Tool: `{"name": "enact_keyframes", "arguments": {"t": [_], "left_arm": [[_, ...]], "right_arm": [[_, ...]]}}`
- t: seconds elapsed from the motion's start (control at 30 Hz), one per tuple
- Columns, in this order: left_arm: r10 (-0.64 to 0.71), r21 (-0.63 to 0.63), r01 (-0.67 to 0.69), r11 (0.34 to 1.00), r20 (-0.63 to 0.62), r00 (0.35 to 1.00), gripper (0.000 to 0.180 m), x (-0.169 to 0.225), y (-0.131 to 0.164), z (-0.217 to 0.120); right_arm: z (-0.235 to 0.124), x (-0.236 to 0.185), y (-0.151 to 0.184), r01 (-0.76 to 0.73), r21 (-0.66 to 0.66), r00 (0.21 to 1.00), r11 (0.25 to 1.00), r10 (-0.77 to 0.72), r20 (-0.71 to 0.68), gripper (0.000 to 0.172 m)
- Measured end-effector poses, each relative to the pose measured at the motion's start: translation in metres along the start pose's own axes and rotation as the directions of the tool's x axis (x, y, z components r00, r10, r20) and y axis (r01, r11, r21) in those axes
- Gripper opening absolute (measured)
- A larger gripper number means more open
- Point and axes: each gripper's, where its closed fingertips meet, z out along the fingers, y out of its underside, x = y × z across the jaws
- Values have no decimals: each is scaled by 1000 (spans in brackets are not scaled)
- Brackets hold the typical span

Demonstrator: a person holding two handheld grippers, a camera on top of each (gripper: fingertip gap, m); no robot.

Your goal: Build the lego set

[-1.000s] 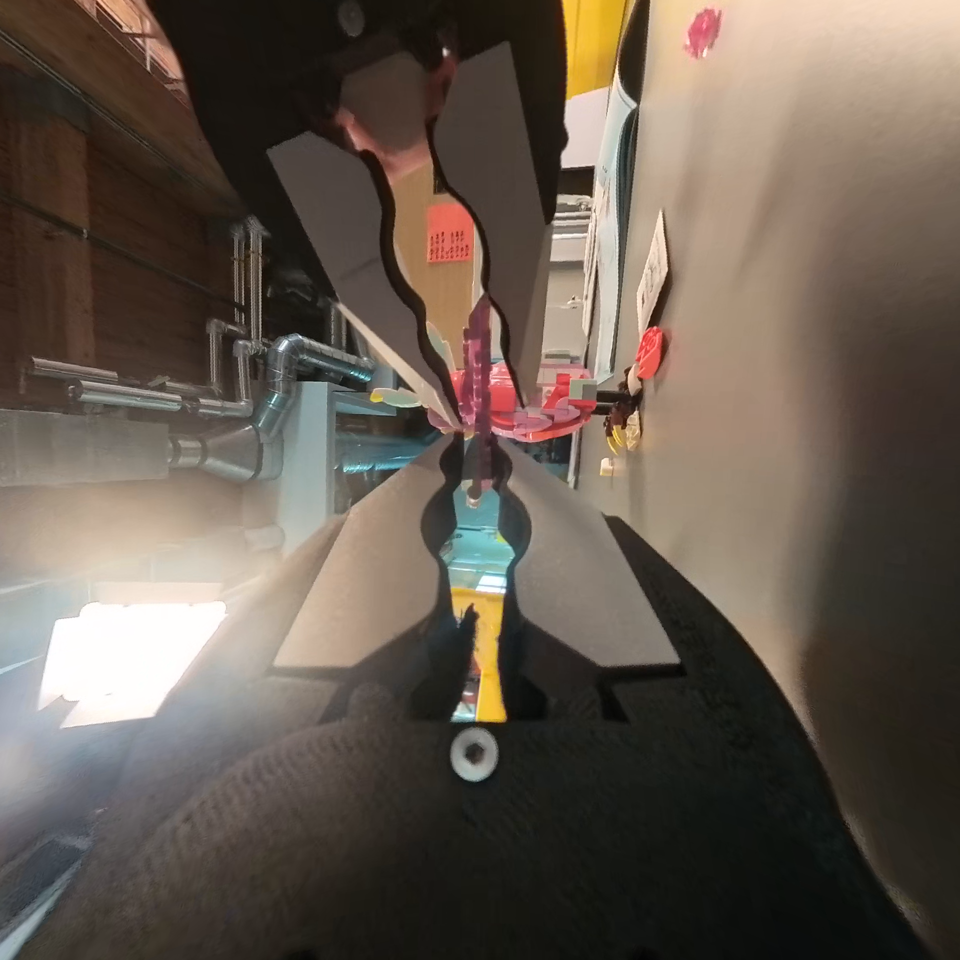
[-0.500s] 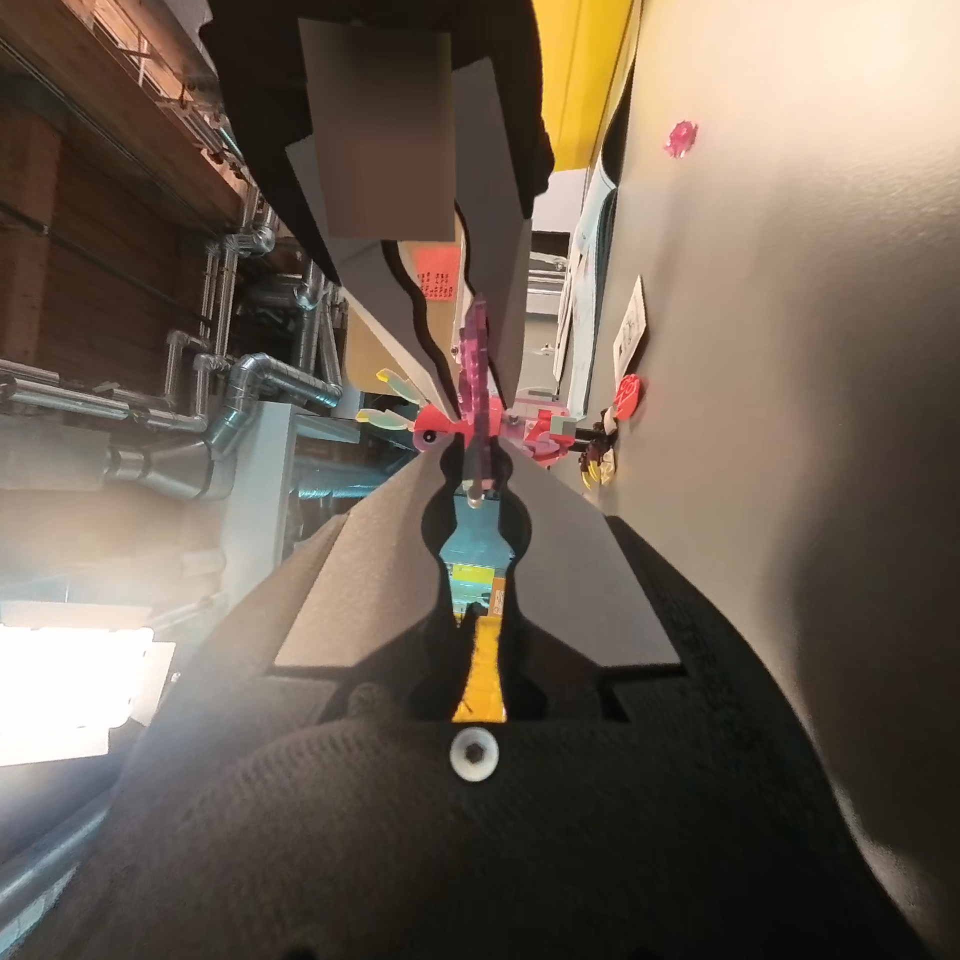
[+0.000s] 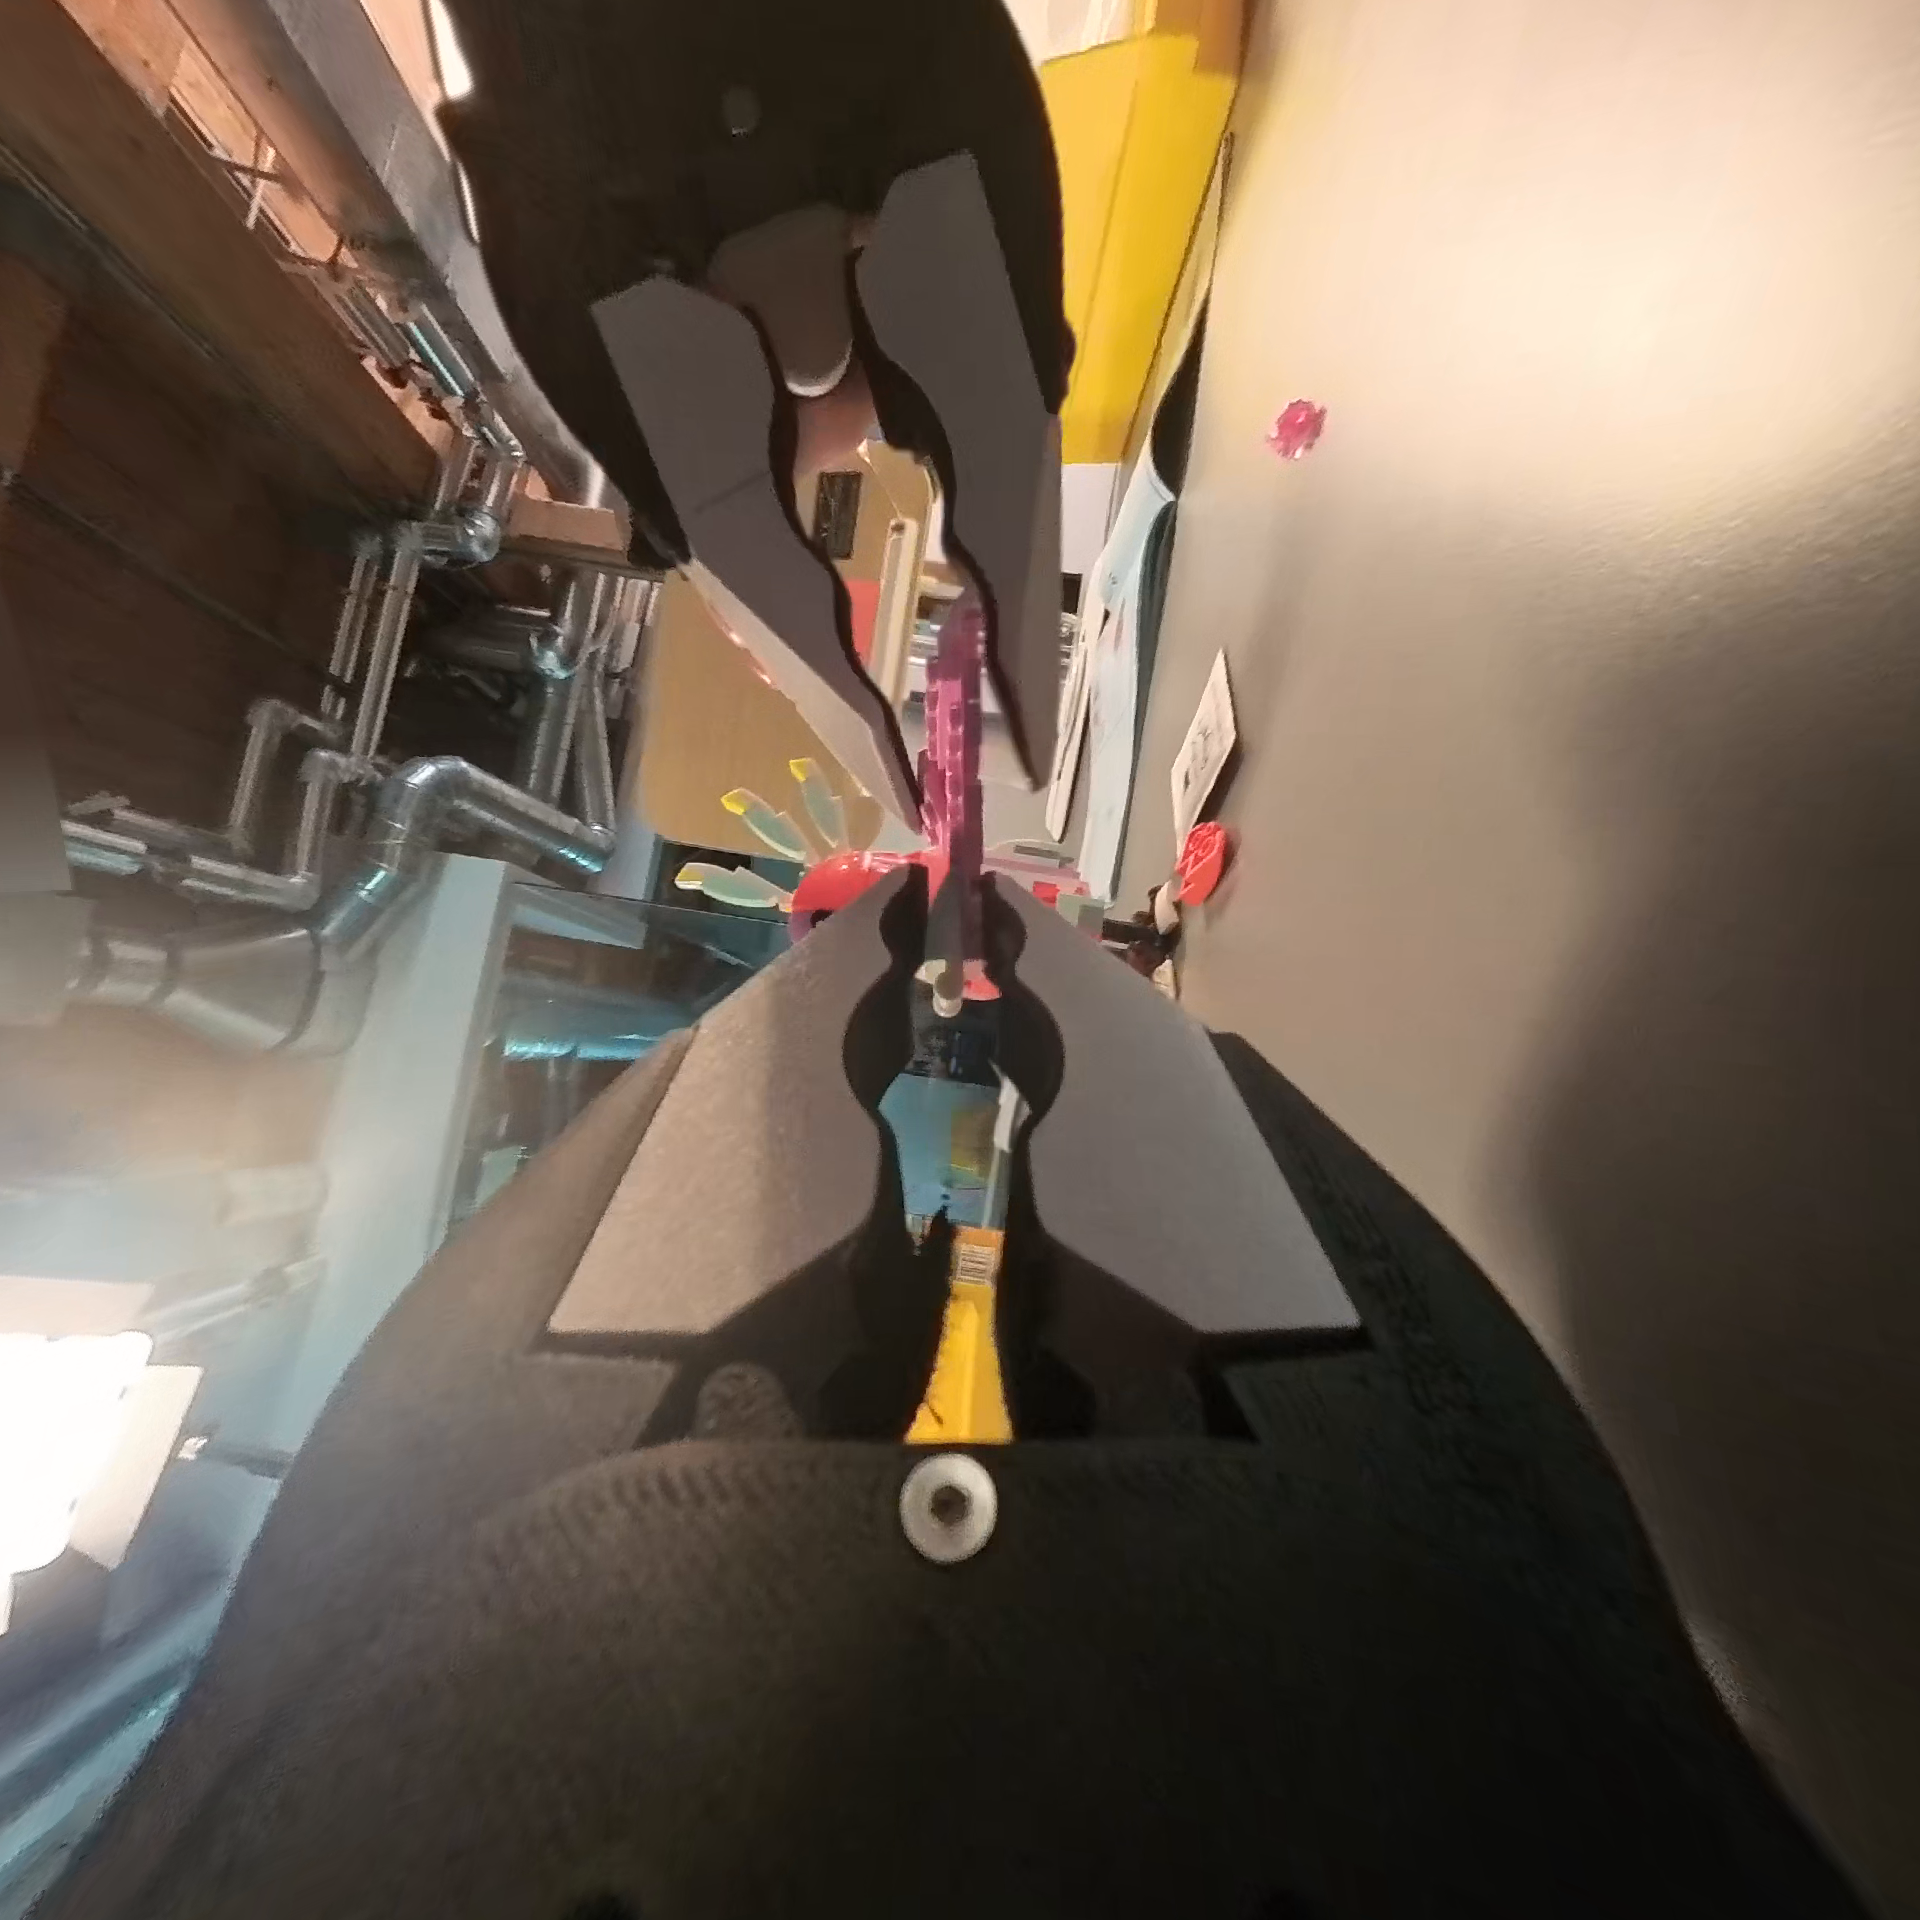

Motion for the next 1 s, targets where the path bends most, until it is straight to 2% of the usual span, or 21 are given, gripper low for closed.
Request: {"name": "enact_keyframes", "arguments": {"t": [0.17,0.27,0.33,0.37,0.4,0.43,0.5,0.53,0.57,0.6,0.67,0.83,1.0], "left_arm": [[28,-1,-28,1000,23,999,8,-2,-1,-1],[53,-8,-53,999,33,998,8,-2,-1,-1],[57,-11,-56,998,44,997,8,-4,0,-1],[59,-12,-59,998,45,997,8,-4,0,-1],[66,-13,-66,998,47,997,8,-4,0,-1],[75,-15,-75,997,49,996,8,-4,-1,-1],[90,-14,-89,996,46,995,8,-2,-1,-1],[92,-13,-91,996,48,995,8,-2,-2,-1],[91,-13,-90,996,49,995,8,-3,-2,-1],[91,-13,-90,996,49,995,8,-3,-2,-1],[94,-12,-93,996,49,994,8,-2,-2,-1],[101,-14,-100,995,51,994,8,-3,-2,-1],[119,-27,-118,993,64,991,8,-4,-1,-1]], "right_arm": [[-6,7,4,-91,1,996,996,91,23,38],[-14,6,10,-157,6,986,988,157,57,53],[-20,7,20,-277,7,959,961,276,64,50],[-22,9,23,-385,21,921,923,382,80,42],[-25,10,21,-517,48,853,854,510,116,36],[-26,12,17,-651,77,755,755,635,166,31],[-26,21,7,-859,107,510,501,816,273,28],[-26,24,0,-919,100,391,381,857,336,28],[-23,26,-3,-953,78,301,294,877,375,27],[-20,25,-4,-967,53,251,251,886,390,28],[-15,23,-7,-972,20,223,235,885,409,23],[-3,14,-8,-946,-70,267,318,881,391,18],[-2,14,-8,-937,-103,266,334,872,412,15]]}}
